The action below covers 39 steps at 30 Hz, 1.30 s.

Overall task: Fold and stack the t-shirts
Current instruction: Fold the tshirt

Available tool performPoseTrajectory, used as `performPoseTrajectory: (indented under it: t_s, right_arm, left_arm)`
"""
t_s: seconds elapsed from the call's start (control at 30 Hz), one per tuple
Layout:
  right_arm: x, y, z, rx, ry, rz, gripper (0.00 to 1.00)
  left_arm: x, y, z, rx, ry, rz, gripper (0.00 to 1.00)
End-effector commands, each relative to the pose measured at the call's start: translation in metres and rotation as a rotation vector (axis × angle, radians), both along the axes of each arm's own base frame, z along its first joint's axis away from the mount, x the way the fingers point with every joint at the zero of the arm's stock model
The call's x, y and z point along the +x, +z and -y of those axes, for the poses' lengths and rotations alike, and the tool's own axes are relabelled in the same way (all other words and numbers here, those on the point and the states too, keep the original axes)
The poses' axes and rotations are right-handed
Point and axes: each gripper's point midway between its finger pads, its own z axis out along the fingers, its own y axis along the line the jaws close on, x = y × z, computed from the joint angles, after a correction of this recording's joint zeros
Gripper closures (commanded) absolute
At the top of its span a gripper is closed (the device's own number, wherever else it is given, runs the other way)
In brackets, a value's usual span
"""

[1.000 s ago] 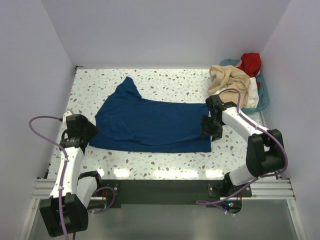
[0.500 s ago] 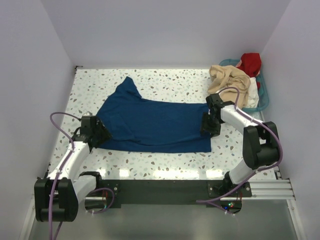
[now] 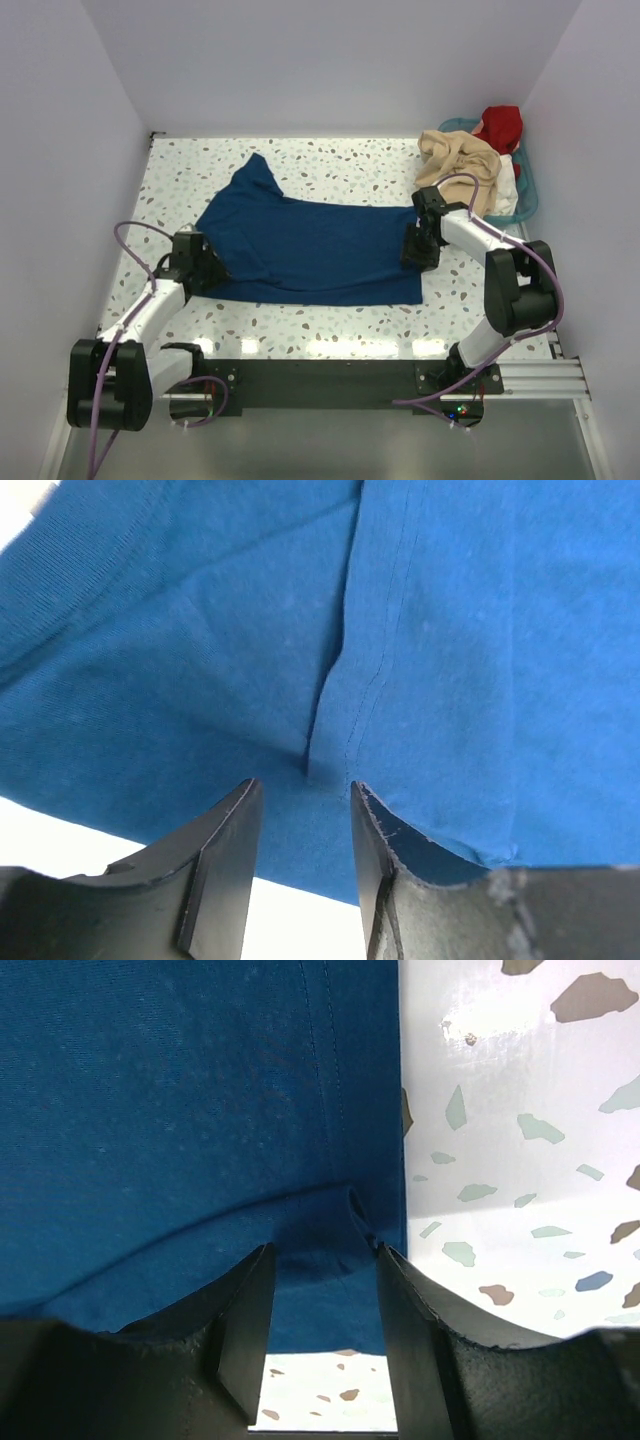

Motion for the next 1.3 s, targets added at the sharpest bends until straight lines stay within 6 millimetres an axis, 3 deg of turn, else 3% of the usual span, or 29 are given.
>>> performPoseTrajectory:
  t_s: [0.0,0.67,1.13,1.27]
  right_arm:
    - [0.013,0.005,0.001,-0.009,-0.007,0.045,0.52]
    - [0.012,0.003,0.002,-0.012,-0.010,0.042,0.56]
    - [0.013,-0.002,0.005,-0.027,-0.015,0.025,0.56]
    - [0.014,-0.003,0.005,-0.029,-0.014,0.023,0.57]
  left_arm:
    - [0.005,-0.002,0.008,-0.026,-0.006,0.022,0.55]
    - [0.019,-0.012,0.021,-0.033,-0.036,0.017,0.76]
    - [0.023,0.009,0.021,-0.004,-0.031,0.021,0.73]
    - [0.023,0.005,0.021,-0.002,-0.034,0.007,0.74]
